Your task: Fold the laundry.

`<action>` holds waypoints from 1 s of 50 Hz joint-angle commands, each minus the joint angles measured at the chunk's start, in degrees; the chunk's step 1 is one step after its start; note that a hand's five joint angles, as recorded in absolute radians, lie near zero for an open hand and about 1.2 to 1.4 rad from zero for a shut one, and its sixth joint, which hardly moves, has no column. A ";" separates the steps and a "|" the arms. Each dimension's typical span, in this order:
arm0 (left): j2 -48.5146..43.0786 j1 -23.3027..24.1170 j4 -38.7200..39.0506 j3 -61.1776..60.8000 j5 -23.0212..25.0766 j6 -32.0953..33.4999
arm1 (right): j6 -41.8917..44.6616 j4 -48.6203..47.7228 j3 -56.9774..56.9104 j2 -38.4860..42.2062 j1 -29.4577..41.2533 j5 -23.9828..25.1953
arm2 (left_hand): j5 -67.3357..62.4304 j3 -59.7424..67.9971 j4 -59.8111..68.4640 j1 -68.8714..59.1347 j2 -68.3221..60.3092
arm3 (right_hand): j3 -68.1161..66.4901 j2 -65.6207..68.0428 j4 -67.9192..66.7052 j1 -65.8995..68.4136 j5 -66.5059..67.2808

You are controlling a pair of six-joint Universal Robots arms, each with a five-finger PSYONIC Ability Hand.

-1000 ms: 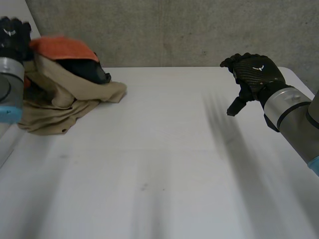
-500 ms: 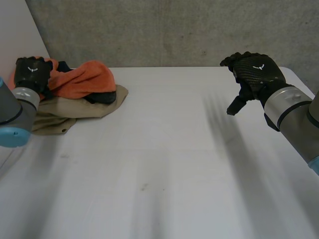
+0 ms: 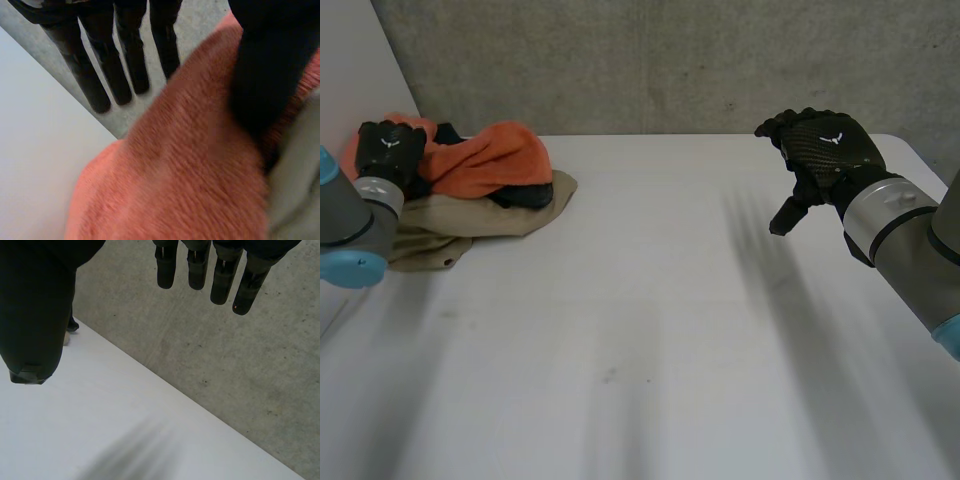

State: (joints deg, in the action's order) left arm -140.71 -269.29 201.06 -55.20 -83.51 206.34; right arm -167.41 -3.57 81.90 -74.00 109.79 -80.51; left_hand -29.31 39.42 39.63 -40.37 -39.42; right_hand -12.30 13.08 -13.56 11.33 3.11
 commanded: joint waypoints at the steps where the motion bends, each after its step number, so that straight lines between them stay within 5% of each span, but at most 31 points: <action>1: 1.57 1.04 0.82 1.05 -2.61 0.29 | 0.07 -0.13 -0.34 0.08 -0.10 0.00 | -40.69 40.58 40.37 -39.63 -40.58 | 2.30 -3.08 3.56 -1.33 -3.11; 7: 13.07 5.96 2.05 1.32 -8.24 -0.32 | -0.02 -0.13 -0.87 -0.18 -0.72 -0.08 | -40.69 40.58 40.37 -39.63 -40.58 | 2.30 -3.08 3.56 -1.33 -3.11; 17: 35.48 25.10 2.76 -10.96 -8.95 -8.21 | -0.19 -0.12 -2.27 -3.17 -0.98 0.18 | -40.69 40.58 40.37 -39.63 -40.58 | 2.30 -3.08 3.56 -1.33 -3.11; 25: 33.24 39.69 0.83 -19.50 -9.12 -17.44 | -0.28 -0.13 -2.71 -5.80 -2.91 0.27 | -40.69 40.58 40.37 -39.63 -40.58 | 2.30 -3.08 3.56 -1.33 -3.11; 28: 29.63 44.36 -1.36 -21.00 -8.86 -19.83 | -0.28 -0.04 -2.62 -6.42 -3.79 0.36 | -20.11 20.00 19.80 -19.06 -20.00 | 2.30 -3.08 3.56 -1.33 -3.11; 30: 25.94 47.53 -4.09 -21.18 -8.68 -21.06 | -0.28 -0.13 -2.62 -6.60 -3.97 0.36 | 9.33 -9.44 -9.64 10.38 9.43 | 2.30 -3.08 3.56 -1.33 -3.11; 33: 22.69 48.33 -7.68 -20.74 -8.77 -21.24 | -0.28 -0.04 -2.62 -6.51 -4.14 0.36 | 26.69 -26.80 -27.00 27.74 26.80 | 2.30 -3.08 3.56 -1.33 -3.11; 39: 22.06 47.02 -9.28 -20.56 -9.30 -21.06 | -0.11 0.23 -2.62 -6.42 -4.14 0.44 | 26.91 -27.02 -27.23 27.97 27.02 | 2.30 -3.08 3.56 -1.33 -3.11; 50: 27.07 34.98 -9.46 -23.81 -8.68 -20.89 | 7.09 5.49 -2.71 -4.49 -3.35 3.17 | 25.90 -26.02 -26.22 26.96 26.01 | 2.30 -3.08 3.56 -1.33 -3.11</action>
State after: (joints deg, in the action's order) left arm -116.57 -228.39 191.32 -76.68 -92.69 185.28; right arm -165.85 -2.48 79.31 -79.84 106.02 -79.41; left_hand -3.05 13.97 13.50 -13.52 -13.58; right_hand -12.30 13.08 -13.56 11.34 3.10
